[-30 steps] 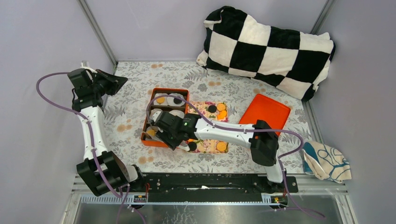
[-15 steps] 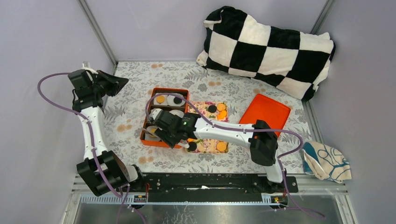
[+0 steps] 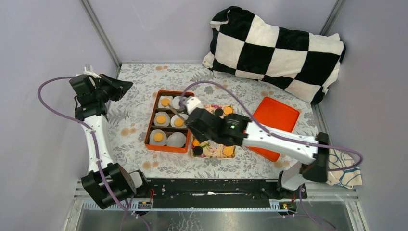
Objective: Pack the cookies
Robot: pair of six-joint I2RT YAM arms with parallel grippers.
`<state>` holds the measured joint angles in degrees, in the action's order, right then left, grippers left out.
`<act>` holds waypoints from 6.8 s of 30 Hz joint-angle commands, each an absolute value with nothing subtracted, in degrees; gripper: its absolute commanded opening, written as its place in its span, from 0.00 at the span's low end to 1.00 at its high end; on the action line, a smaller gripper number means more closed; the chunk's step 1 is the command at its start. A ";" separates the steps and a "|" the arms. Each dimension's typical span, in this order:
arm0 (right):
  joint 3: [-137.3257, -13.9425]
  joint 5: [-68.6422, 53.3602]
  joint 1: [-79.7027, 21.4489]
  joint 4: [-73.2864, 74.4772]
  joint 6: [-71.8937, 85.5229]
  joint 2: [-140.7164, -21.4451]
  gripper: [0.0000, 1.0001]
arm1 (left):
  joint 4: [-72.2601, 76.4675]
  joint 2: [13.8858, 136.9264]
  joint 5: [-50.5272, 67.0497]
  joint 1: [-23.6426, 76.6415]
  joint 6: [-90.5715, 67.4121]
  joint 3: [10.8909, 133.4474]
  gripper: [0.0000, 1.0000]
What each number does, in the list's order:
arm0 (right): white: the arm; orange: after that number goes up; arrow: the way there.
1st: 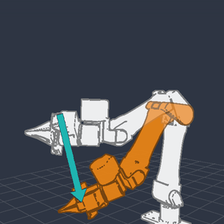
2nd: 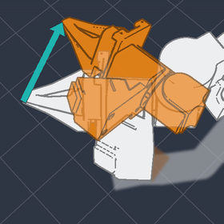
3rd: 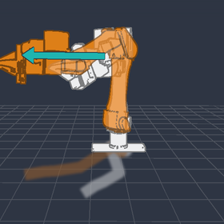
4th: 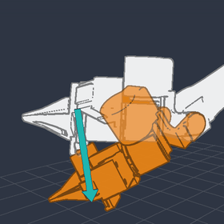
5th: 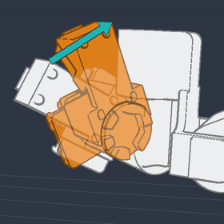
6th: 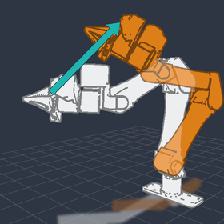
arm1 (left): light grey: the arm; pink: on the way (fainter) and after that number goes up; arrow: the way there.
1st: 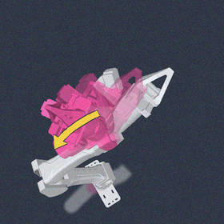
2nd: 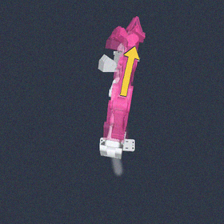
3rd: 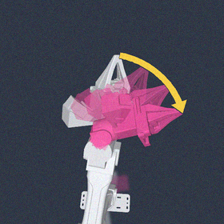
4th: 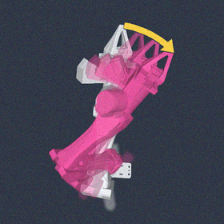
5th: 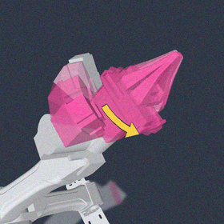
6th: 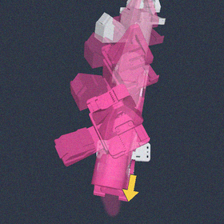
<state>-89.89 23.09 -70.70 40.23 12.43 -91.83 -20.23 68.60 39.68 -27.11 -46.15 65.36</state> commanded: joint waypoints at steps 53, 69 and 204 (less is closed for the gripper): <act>-70.64 10.78 -78.57 51.16 31.73 -88.40 0.40 | -21.56 61.96 40.92 -23.73 -42.72 59.12 0.15; -85.75 24.22 -78.57 55.41 26.14 -87.61 0.07 | -21.11 60.91 40.98 -23.73 -43.53 59.15 0.15; -90.70 7.41 -24.96 31.64 13.75 -108.14 0.56 | -16.70 66.16 24.64 -0.79 -42.12 52.75 0.13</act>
<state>-93.34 5.54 -25.02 32.69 12.34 -117.89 -19.14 65.93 27.44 -2.98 -42.85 54.63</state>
